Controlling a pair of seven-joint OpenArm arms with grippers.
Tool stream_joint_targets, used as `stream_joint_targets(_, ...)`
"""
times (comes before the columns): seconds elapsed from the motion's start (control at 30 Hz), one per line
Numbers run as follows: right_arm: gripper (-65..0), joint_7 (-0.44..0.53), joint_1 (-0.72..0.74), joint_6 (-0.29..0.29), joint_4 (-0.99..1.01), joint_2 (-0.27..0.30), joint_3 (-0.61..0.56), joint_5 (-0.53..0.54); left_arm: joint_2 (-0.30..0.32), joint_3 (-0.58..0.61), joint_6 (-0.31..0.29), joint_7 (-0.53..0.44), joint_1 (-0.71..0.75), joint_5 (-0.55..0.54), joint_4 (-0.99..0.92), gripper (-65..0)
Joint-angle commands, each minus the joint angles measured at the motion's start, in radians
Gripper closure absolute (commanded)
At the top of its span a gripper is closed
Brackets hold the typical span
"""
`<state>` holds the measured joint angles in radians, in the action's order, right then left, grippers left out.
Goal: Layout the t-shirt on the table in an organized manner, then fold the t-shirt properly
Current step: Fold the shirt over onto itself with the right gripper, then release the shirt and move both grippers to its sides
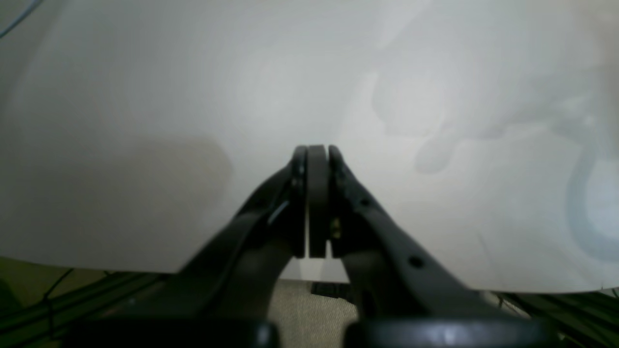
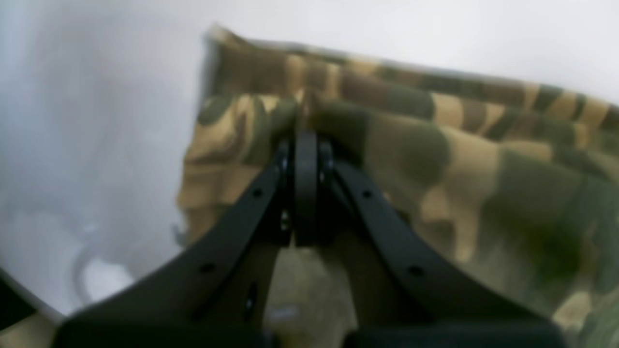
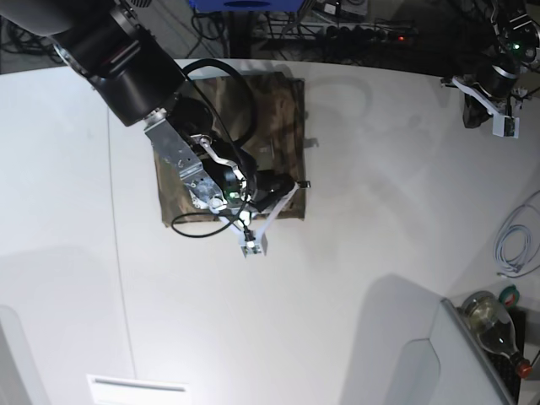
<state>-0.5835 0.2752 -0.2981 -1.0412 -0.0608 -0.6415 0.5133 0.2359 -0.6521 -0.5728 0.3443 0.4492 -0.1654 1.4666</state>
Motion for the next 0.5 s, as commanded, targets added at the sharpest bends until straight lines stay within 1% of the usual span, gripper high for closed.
stream_joint_targets(0.0, 0.0, 0.035, 0.046, 0.004, 0.006, -0.032, 0.002, 0.005, 0.015, -0.004, 0.006, -0.021, 0.004, -0.012, 0.015, 0.0)
stream_joint_targets(0.07, 0.0, 0.043, 0.058, 0.004, 0.012, -0.037, 0.002, 0.005, 0.015, -0.004, 0.006, -0.021, 0.004, -0.016, 0.015, 0.0)
stream_joint_targets(0.13, 0.0, 0.035, 0.046, 0.004, -0.067, -0.034, 0.002, 0.005, 0.015, -0.007, 0.006, -0.021, 0.004, -0.016, 0.015, 0.0)
stream_joint_targets(0.17, 0.0, 0.020, 0.023, 0.003, -0.124, -0.021, 0.002, 0.005, 0.015, -0.007, 0.006, -0.021, 0.004, -0.013, 0.015, 0.0)
stream_joint_targets(0.27, 0.0, -0.065, -0.067, -0.003, -0.350, 0.046, 0.002, 0.006, 0.015, -0.007, 0.006, -0.021, 0.004, -0.010, 0.015, 0.0)
stream_joint_targets(0.33, 0.0, -0.161, -0.158, -0.003, -0.491, 0.082, 0.012, 0.006, 0.015, -0.007, 0.006, -0.021, 0.004, -0.010, 0.015, 0.0)
stream_joint_targets(0.37, 0.0, -0.191, -0.205, -0.003, -0.545, 0.100, 0.012, 0.006, 0.015, -0.005, 0.006, -0.021, 0.007, -0.010, 0.015, 0.0)
stream_joint_targets(0.47, 0.0, -0.183, -0.353, -0.003, -0.644, 0.149, 0.012, 0.005, 0.013, 0.005, 0.006, -0.021, 0.030, -0.018, 0.044, 0.0)
